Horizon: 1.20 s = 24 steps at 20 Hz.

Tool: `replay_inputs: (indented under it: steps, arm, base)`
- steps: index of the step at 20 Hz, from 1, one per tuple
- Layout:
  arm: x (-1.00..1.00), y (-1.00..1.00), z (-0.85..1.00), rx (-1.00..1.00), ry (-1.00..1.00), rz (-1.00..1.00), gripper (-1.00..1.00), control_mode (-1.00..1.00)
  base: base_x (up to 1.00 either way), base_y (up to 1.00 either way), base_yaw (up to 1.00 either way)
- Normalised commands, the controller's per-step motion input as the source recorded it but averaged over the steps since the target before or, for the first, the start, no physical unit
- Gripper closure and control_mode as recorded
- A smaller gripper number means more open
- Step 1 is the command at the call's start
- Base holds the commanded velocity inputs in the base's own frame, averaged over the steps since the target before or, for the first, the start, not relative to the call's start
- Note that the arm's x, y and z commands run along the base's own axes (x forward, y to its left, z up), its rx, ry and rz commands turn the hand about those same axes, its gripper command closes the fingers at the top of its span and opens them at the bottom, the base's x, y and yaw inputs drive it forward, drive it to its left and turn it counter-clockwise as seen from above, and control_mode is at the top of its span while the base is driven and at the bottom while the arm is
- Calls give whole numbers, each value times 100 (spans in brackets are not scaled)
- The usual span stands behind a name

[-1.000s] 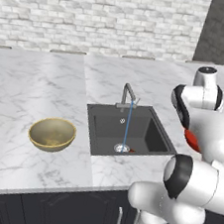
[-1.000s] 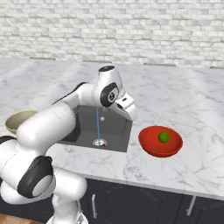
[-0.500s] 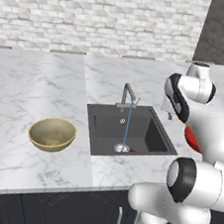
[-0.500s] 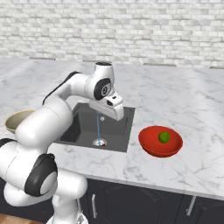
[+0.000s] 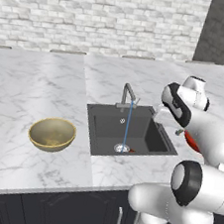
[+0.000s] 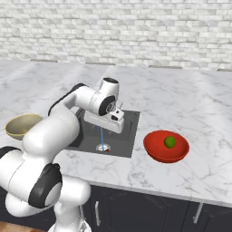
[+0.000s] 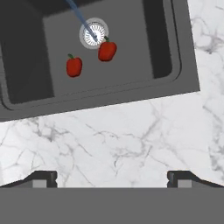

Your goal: Pick the bell peppers from the sink and place them in one bowl. Place the lime in the other bowl. Then turn off the sink faucet.

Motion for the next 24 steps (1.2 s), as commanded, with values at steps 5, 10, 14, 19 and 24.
replay_inputs:
  steps: [5, 10, 14, 19, 24]
  arm:
    - [0, 50, -22, 0, -12, 27, -100, -100]
    - [0, 26, -5, -3, -7, 23, -100, -100]
    - [2, 0, -4, -3, -1, 3, -100, -100]
    - [17, 1, -6, -3, -1, -2, -100, -100]
    - [24, 1, -5, 0, 0, -11, -100, -100]
  base:
    - [0, 0, 0]
    - [0, 0, 0]
    - [0, 0, 0]
    - [0, 0, 0]
    - [0, 0, 0]
